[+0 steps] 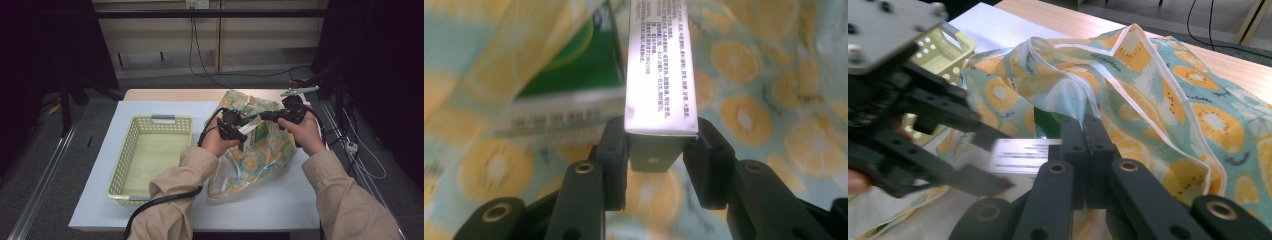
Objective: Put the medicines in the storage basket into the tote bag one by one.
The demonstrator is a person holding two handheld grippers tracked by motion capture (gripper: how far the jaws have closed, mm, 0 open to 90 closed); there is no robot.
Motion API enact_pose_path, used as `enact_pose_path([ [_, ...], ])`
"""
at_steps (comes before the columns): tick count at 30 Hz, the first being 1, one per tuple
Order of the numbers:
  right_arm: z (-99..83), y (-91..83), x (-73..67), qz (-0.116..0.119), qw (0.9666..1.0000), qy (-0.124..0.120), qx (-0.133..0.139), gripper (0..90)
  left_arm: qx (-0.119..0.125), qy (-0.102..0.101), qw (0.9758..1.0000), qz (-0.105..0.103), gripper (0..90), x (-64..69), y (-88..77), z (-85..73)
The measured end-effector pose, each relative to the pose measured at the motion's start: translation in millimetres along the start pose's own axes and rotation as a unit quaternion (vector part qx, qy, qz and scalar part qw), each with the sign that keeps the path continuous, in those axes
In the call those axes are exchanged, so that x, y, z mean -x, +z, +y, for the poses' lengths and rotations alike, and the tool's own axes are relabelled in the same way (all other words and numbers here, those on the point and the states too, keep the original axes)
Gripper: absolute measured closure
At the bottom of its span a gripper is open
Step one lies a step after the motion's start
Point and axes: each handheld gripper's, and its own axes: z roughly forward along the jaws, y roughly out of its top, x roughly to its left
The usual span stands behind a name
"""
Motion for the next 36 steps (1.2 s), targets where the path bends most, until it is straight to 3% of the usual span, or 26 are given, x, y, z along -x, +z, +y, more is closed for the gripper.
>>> enact_pose_path([
  [6,-0.2,-0.1,-0.2,0.0,1.0,0.0,-0.002,90.0,0.023,0.003,0.9997,0.01,63.0,3.3,13.1,7.8],
  [9,-0.3,-0.5,-0.4,-0.001,1.0,0.0,-0.003,90.0,0.03,0.0,0.9995,0.002,61.0,2.3,14.1,5.9],
  [12,-0.9,-0.3,-0.4,-0.002,1.0,-0.002,-0.004,90.0,0.028,-0.015,0.9995,0.004,40.8,0.7,7.2,1.6],
  [16,-1.7,0.6,0.0,-0.004,1.0,0.0,-0.004,90.0,0.021,-0.023,0.9995,0.005,25.9,2.4,-9.7,-7.6],
  [18,-1.5,1.5,-0.5,-0.008,0.9999,-0.004,-0.008,90.0,0.016,-0.019,0.9997,-0.006,20.8,5.6,-19.5,-13.7],
  [25,-4.6,4.8,-0.7,-0.009,0.9999,0.001,-0.011,90.0,0.025,-0.003,0.9994,-0.026,14.7,22.1,-43.6,-32.3],
  [28,-6.2,6.2,-1.1,-0.01,0.9998,0.002,-0.014,90.0,0.028,-0.005,0.999,-0.035,13.0,27.4,-48.2,-39.9],
  [36,-7.2,6.3,-0.9,-0.009,0.9999,0.001,-0.013,90.0,0.024,0.014,0.9981,-0.055,11.8,40.8,-53.2,-58.6],
])
